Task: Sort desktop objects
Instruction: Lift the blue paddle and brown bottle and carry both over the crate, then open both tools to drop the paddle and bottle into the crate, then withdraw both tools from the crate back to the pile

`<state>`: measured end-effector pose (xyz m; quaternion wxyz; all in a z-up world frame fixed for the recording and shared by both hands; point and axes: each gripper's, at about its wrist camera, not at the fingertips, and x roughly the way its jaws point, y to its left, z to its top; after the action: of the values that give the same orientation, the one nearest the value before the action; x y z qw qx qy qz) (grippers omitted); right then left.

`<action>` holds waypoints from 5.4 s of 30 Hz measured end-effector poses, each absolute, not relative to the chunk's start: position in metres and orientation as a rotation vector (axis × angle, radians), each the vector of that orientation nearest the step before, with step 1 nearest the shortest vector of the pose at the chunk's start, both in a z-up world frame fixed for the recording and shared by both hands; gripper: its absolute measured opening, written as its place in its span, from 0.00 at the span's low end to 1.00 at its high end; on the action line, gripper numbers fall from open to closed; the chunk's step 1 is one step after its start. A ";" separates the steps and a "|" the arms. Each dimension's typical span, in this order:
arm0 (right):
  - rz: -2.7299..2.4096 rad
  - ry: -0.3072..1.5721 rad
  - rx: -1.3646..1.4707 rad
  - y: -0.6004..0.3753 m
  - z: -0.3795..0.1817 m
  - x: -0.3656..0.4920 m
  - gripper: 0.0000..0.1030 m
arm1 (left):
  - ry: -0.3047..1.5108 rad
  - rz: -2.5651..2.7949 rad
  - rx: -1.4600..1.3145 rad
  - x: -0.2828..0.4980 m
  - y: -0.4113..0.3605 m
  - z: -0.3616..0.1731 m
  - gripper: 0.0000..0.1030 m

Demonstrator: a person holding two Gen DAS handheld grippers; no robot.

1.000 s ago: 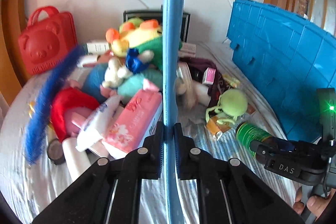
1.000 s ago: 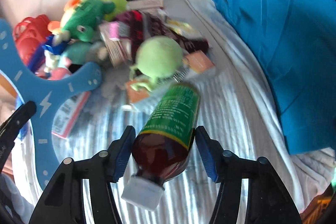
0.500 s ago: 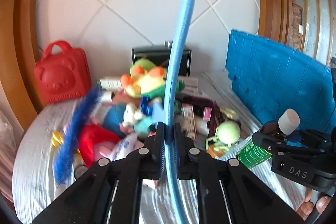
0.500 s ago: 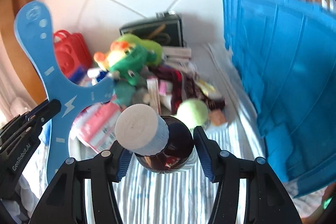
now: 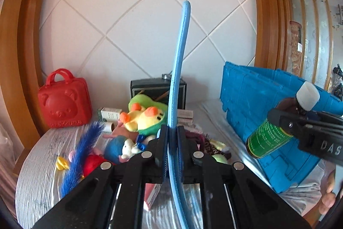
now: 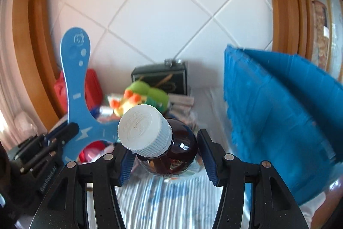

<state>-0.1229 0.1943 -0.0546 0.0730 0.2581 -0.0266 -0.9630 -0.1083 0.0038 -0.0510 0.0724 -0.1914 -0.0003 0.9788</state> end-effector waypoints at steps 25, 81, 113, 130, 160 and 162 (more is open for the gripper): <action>-3.056 0.066 0.401 0.523 0.077 -0.094 0.53 | -0.057 2.943 -0.205 -0.082 0.361 0.078 0.08; -2.893 0.275 0.954 0.638 -0.019 -0.055 1.00 | 0.020 2.839 -0.910 -0.046 0.451 -0.002 0.54; -2.880 0.055 0.910 0.501 -0.060 0.065 1.00 | 0.012 2.865 -0.830 0.075 0.305 -0.033 0.55; -2.798 0.110 0.891 0.338 -0.071 0.109 1.00 | -0.121 2.949 -0.921 0.127 0.132 -0.055 0.55; -2.481 0.195 1.101 0.214 -0.159 -0.121 1.00 | -0.413 3.165 -1.487 -0.051 -0.062 -0.160 0.55; -2.471 0.203 1.157 0.210 -0.174 -0.144 1.00 | -0.438 3.157 -1.555 -0.068 -0.076 -0.176 0.55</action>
<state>-0.1440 0.2102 -0.1742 0.2015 0.4143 0.0728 -0.8846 -0.0680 -0.0760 -0.1763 -0.2009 -0.4295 -0.1211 0.8721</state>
